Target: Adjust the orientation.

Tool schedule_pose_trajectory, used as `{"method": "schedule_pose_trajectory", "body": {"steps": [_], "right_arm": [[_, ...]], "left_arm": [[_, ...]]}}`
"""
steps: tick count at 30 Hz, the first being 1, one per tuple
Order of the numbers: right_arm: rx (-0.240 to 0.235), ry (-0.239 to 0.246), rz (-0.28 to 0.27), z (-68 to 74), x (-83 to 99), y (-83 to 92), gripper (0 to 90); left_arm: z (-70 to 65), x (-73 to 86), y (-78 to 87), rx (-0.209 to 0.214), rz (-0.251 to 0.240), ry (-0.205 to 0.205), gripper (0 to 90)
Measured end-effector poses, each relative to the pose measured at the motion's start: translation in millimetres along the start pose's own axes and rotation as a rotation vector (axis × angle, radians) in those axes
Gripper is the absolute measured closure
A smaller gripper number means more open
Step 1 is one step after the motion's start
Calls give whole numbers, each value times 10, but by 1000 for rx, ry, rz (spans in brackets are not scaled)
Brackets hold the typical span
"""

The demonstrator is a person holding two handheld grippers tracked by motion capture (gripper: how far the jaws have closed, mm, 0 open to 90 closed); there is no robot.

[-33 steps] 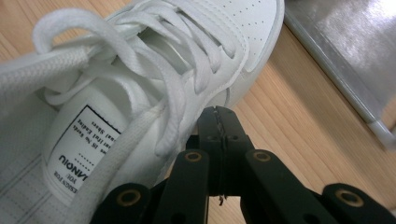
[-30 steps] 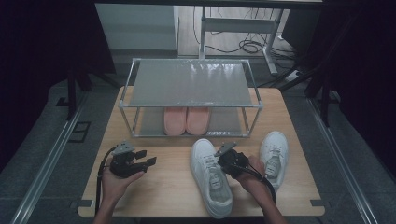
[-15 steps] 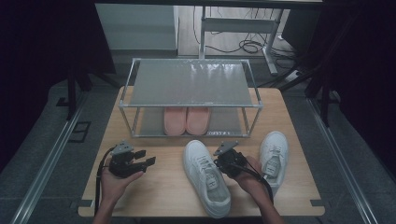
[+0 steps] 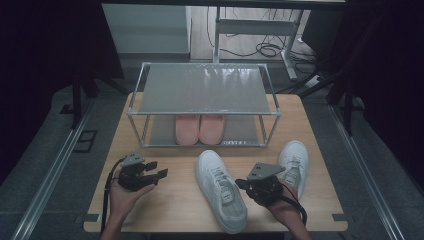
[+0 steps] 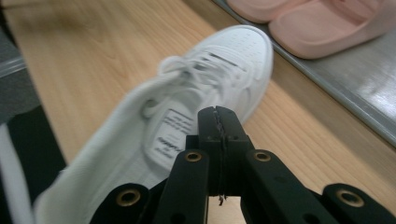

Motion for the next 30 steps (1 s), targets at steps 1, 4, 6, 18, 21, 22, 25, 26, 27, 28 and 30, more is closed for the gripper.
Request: {"method": "schedule_pose_trajectory", "body": {"steps": [1,4,6,18,21,22,25,26,27,28,30], "right_arm": [[-7,2,-2,26,2,-4,897],[-33,2,1,90,17,-50,896],[-57,4,10,129,36,-108,896],[-90,-4,87,167,218,-324,896],[-95,-6,96,162,239,-332,897],[-92,-5,100,158,244,-335,897],[-89,-2,102,140,253,-349,898],[-92,-4,102,133,258,-356,898],[-92,-6,101,129,259,-359,898],[-95,-7,100,120,261,-360,898],[-94,-10,102,107,266,-355,898]], "left_arm": [[-1,1,0,0,1,0,442],[5,1,1,0,-1,1,442],[10,5,1,-1,0,8,442],[15,15,-9,-1,2,7,443],[10,16,-12,-3,4,8,443],[8,18,-15,-1,5,6,443],[0,26,-25,-2,9,5,443],[-2,27,-26,-2,9,4,442],[-3,27,-27,-1,9,0,443],[-3,28,-27,-1,9,0,443],[-2,30,-25,-3,10,3,442]]}}
Point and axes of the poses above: each handheld gripper's, and its own axes: y roughly backward along the jaws, x roughly out of its underside, z roughly to its left, the point moved 7 cm from there along -y, roughly forward along the jaws, and after that the axes turned 15 degrees about -x, right-handed, at the moved point
